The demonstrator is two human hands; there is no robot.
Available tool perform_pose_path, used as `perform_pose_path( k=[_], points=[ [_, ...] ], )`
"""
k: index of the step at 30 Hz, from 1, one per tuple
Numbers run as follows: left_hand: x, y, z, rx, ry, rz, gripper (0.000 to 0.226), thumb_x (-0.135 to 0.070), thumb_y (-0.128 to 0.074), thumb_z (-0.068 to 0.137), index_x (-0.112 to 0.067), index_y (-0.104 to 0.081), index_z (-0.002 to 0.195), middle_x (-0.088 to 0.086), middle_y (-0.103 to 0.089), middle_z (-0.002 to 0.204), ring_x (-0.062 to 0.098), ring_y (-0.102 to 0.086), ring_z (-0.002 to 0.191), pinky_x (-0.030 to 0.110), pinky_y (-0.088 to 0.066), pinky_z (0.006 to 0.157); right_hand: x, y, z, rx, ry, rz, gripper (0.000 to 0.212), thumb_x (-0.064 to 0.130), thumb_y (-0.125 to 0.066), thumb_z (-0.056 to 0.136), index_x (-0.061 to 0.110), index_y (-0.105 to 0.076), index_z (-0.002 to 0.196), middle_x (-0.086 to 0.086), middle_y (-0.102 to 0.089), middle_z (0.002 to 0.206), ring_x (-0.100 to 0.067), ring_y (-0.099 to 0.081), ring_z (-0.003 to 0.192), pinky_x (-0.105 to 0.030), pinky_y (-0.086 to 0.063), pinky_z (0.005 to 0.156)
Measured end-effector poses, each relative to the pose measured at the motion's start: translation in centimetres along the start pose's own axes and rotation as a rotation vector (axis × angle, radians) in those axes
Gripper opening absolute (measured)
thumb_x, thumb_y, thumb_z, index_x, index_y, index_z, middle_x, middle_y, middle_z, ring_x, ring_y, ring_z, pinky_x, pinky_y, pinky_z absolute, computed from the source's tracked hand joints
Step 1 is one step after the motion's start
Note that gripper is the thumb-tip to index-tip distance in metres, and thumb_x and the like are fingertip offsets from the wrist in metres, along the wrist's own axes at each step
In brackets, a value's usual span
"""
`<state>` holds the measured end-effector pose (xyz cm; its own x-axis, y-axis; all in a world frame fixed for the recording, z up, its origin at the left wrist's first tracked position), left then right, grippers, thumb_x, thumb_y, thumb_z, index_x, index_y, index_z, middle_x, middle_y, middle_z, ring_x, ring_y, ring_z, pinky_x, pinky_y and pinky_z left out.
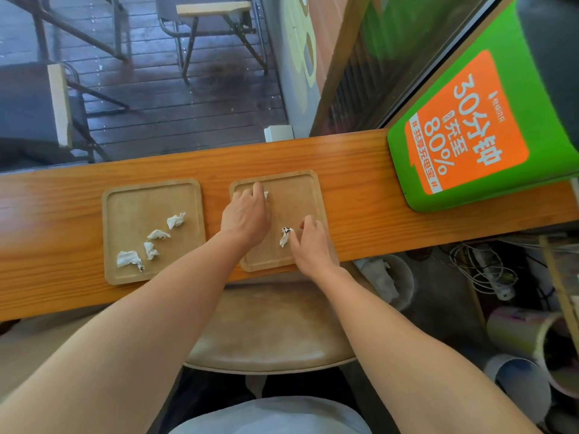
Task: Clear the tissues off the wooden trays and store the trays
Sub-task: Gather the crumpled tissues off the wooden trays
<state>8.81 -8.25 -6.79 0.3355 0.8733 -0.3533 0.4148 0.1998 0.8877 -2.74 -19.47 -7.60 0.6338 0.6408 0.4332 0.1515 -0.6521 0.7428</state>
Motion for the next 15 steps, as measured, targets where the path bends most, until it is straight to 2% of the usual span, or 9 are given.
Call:
perform_pose_path(
  k=[3,6,9,11,13,15],
  points=[
    [0.0,-0.7,1.2,-0.04,0.01,-0.02,0.032,-0.028,-0.047,0.099,-0.008,-0.043,0.123,0.016,-0.059,0.109,0.033,-0.053,0.098,0.039,-0.047,0.067,0.5,-1.2,0.0,0.011,0.038,-0.054,0.025,0.042,-0.046,0.096,0.018,-0.043,0.103,-0.005,-0.055,0.102,-0.028,-0.056,0.085,-0.044,-0.049,0.073],
    [0.3,-1.9,2.0,-0.002,0.021,-0.007,0.035,-0.029,-0.05,0.099,-0.009,-0.041,0.127,0.017,-0.057,0.111,0.034,-0.053,0.101,0.04,-0.047,0.069,0.7,-1.9,0.1,-0.014,0.101,-0.141,0.028,0.04,-0.045,0.098,0.016,-0.043,0.11,-0.01,-0.059,0.105,-0.035,-0.061,0.086,-0.043,-0.048,0.069],
    [0.5,-2.2,2.1,-0.025,0.016,-0.012,0.023,-0.022,-0.04,0.103,-0.006,-0.045,0.119,0.016,-0.058,0.107,0.033,-0.054,0.096,0.04,-0.045,0.068,1.0,-2.2,0.4,0.001,0.142,-0.171,0.022,0.034,-0.043,0.099,0.014,-0.041,0.108,-0.012,-0.061,0.099,-0.037,-0.062,0.084,-0.043,-0.047,0.064],
    [0.6,-2.0,1.8,-0.035,-0.002,-0.019,0.016,-0.013,-0.035,0.103,-0.006,-0.048,0.11,0.016,-0.059,0.103,0.032,-0.055,0.091,0.041,-0.048,0.071,0.9,-2.3,0.8,0.03,0.113,-0.176,0.013,0.029,-0.04,0.1,0.016,-0.037,0.099,-0.01,-0.061,0.09,-0.036,-0.06,0.077,-0.039,-0.04,0.058],
    [0.8,-1.8,1.2,-0.019,-0.016,-0.005,0.014,-0.007,-0.036,0.102,-0.007,-0.049,0.103,0.015,-0.06,0.099,0.03,-0.056,0.089,0.04,-0.049,0.07,0.8,-2.2,1.1,0.072,0.066,-0.177,0.01,0.025,-0.037,0.099,0.017,-0.034,0.094,-0.012,-0.061,0.084,-0.033,-0.054,0.07,-0.037,-0.035,0.056],
    [1.1,-1.5,0.4,0.003,-0.004,-0.006,0.013,-0.006,-0.036,0.101,-0.008,-0.049,0.099,0.013,-0.06,0.096,0.03,-0.057,0.086,0.037,-0.045,0.065,0.7,-2.0,1.1,0.133,0.041,-0.17,0.013,0.027,-0.037,0.098,0.015,-0.037,0.094,-0.012,-0.059,0.083,-0.032,-0.052,0.069,-0.038,-0.037,0.057]
  ],
)
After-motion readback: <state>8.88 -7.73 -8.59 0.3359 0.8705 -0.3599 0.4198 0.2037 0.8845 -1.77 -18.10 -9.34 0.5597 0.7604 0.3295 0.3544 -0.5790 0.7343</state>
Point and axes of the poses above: each hand's wrist, its own z-axis towards the middle knuckle, its own y-axis out of the back of the hand, x = y × z, the point moved 5 cm from there along z, towards the middle knuckle
